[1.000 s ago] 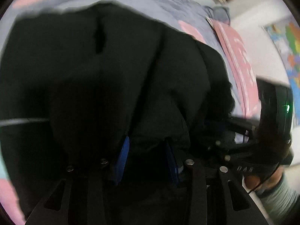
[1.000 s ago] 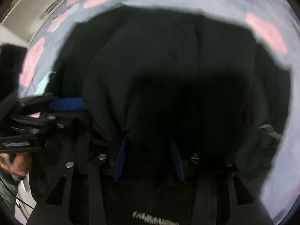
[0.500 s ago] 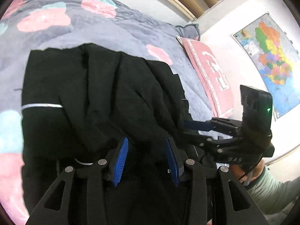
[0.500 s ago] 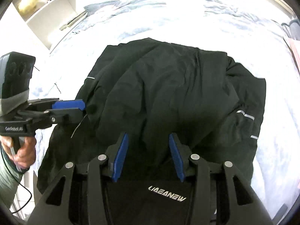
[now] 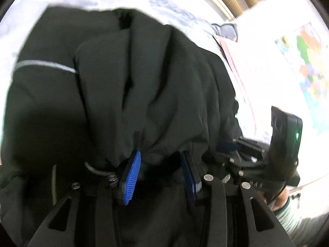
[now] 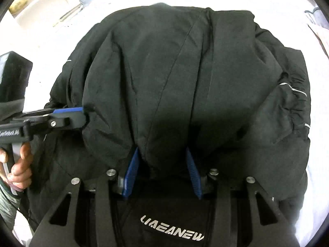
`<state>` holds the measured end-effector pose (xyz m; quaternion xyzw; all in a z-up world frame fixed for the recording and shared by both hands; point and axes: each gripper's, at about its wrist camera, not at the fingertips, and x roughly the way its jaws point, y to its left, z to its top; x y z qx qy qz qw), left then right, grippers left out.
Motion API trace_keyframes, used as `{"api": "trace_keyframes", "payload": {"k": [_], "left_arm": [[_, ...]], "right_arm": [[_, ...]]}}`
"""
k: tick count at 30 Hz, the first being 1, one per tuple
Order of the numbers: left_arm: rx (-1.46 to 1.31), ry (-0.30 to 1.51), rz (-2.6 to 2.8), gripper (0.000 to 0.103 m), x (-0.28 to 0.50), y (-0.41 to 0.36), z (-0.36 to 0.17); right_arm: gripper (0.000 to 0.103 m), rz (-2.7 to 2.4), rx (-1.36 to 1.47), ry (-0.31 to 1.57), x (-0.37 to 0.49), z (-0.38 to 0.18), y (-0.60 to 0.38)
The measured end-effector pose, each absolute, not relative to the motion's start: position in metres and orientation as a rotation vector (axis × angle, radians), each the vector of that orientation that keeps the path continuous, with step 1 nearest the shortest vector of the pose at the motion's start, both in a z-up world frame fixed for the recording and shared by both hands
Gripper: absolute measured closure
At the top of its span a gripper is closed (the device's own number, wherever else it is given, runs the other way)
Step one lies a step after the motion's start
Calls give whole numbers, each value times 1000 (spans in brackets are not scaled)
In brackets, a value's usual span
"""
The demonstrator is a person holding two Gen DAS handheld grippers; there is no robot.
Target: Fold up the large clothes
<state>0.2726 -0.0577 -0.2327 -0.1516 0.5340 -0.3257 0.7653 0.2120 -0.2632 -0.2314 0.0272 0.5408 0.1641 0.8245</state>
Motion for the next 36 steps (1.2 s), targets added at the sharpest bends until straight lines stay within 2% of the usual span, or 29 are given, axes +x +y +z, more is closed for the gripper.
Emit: {"api": "trace_keyframes", "payload": {"k": [7, 10, 12, 16, 18, 25, 30, 36], "left_arm": [[-240, 957, -707, 58, 212, -28, -170], [-246, 872, -688, 49, 184, -5, -147], [-234, 821, -661, 47, 180, 1, -129], [-206, 743, -608, 45, 134, 31, -109], [-195, 726, -558, 44, 105, 46, -101], [-195, 830, -404, 43, 39, 109, -123], [-315, 937, -345, 43, 28, 143, -167], [-387, 1036, -336, 43, 25, 150, -211]], "right_arm": [[54, 372, 42, 1025, 164, -188, -281], [53, 350, 23, 933, 135, -163, -290], [53, 323, 19, 884, 112, -149, -298], [39, 258, 39, 829, 74, -127, -310], [39, 227, 57, 814, 46, -123, -315], [39, 49, 156, 944, -15, -139, -363], [39, -51, 202, 1013, -47, -165, -400], [39, -105, 212, 1073, -69, -202, -419]]}}
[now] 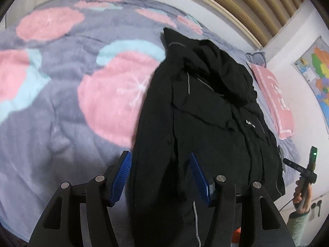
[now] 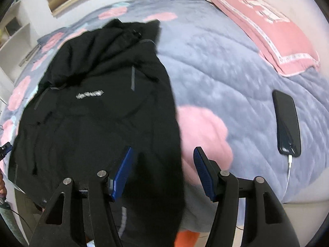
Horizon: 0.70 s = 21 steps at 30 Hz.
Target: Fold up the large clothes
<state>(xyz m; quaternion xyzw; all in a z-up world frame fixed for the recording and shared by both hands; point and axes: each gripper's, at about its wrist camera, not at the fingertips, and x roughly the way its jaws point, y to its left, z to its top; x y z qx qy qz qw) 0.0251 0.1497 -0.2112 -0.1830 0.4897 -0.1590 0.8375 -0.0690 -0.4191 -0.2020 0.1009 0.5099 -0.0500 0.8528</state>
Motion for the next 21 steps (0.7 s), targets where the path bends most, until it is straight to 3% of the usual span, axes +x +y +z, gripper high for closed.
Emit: {"api": "trace_keyframes", "payload": {"k": [8, 18, 21], "left_arm": [[-405, 1115, -319, 43, 29, 142, -235], [-440, 1039, -526, 43, 18, 113, -212], [-414, 1110, -441, 43, 17, 112, -229]], "right_arm": [[39, -117, 231, 1109, -65, -223, -427], [39, -40, 350, 1141, -78, -238, -433], [51, -22, 317, 1144, -84, -240, -422]]}}
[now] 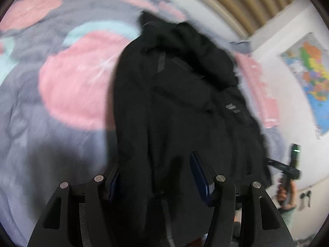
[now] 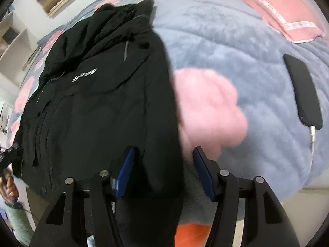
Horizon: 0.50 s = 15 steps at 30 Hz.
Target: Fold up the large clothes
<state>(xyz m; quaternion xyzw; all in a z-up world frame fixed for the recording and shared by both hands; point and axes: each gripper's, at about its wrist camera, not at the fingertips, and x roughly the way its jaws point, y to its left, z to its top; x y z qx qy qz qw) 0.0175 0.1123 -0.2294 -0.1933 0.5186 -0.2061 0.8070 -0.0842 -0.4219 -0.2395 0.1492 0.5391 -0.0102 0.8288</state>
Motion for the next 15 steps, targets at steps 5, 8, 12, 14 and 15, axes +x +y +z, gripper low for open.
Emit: {"api": "trace_keyframes", "payload": {"k": [5, 8, 12, 14, 15], "left_arm": [[-532, 1016, -592, 43, 7, 112, -213], [-618, 944, -693, 43, 6, 110, -199], [-655, 1000, -673, 43, 4, 111, -222], [-684, 1033, -656, 43, -4, 117, -236], [-694, 1046, -649, 43, -11, 121, -241]], "right_arm": [[74, 89, 308, 1085, -87, -213, -398], [74, 124, 316, 1071, -84, -207, -386], [72, 112, 389, 1119, -89, -232, -390], [70, 111, 406, 1142, -97, -242, -393], [68, 111, 409, 1152, -102, -245, -394]]}}
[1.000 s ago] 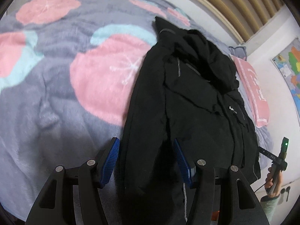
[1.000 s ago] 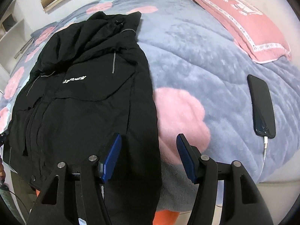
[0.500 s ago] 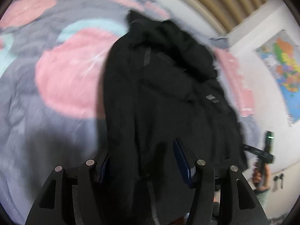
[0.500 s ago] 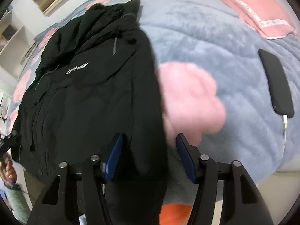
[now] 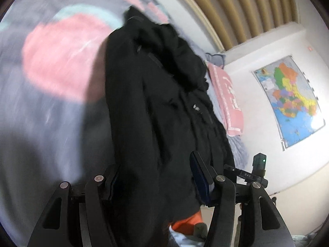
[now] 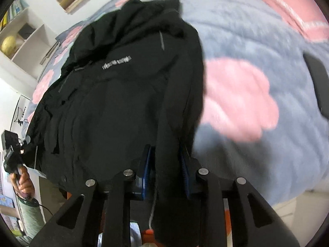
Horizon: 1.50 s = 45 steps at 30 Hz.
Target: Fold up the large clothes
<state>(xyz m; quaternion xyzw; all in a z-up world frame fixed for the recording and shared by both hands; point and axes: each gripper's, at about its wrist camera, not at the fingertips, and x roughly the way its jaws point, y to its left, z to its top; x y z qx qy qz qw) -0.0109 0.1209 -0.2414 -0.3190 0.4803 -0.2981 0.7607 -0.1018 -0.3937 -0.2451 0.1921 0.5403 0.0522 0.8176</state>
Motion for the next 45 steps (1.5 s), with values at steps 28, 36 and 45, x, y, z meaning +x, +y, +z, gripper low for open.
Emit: {"api": "trace_keyframes", "payload": {"k": [28, 36, 45], "left_arm": [[-698, 714, -692, 86, 13, 132, -139], [-679, 610, -658, 86, 111, 124, -82], [-601, 600, -500, 82, 264, 81, -71]], "right_arm": [[88, 247, 454, 850, -90, -141, -416], [88, 236, 494, 703, 10, -78, -438], [88, 58, 500, 696, 164, -85, -463]]}}
